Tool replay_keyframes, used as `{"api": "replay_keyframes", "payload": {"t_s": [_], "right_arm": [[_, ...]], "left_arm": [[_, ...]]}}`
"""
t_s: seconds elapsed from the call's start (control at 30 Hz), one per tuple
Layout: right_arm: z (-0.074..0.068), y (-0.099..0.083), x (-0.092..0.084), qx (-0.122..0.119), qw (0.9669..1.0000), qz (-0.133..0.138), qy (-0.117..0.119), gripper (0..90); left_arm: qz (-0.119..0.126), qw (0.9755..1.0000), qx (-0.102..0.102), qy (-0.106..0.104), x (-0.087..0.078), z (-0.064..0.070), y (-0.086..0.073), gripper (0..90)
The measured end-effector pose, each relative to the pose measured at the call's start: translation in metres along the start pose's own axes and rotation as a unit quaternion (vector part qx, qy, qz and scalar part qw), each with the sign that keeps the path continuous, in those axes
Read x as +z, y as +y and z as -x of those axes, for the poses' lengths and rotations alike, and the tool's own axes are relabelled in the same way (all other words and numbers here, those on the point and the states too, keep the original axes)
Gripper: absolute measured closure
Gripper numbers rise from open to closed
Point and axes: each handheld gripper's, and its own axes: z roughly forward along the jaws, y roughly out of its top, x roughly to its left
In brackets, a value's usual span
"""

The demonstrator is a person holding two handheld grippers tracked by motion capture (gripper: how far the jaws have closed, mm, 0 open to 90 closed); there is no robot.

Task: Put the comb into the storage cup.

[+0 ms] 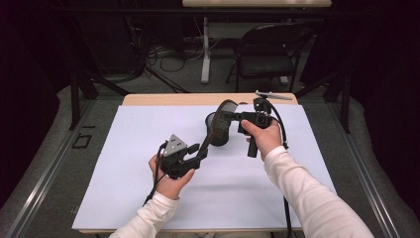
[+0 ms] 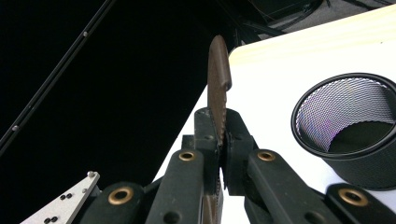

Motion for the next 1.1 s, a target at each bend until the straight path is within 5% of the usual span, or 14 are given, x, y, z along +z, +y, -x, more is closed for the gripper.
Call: {"api": "replay_keyframes", "payload": {"t_s": [0.73,1.1], "right_arm": [[-0.005,0.008,-0.003,-0.018,0.9994,0.022,-0.018,87.1],[-0.010,0.012,-0.006,-0.037,0.9984,0.031,-0.031,87.1]], "left_arm": [[0.018,0.9993,-0.021,0.023,-0.007,-0.017,0.002,35.8],[0.007,0.9989,-0.008,0.045,-0.012,-0.028,0.001,30.1]]}}
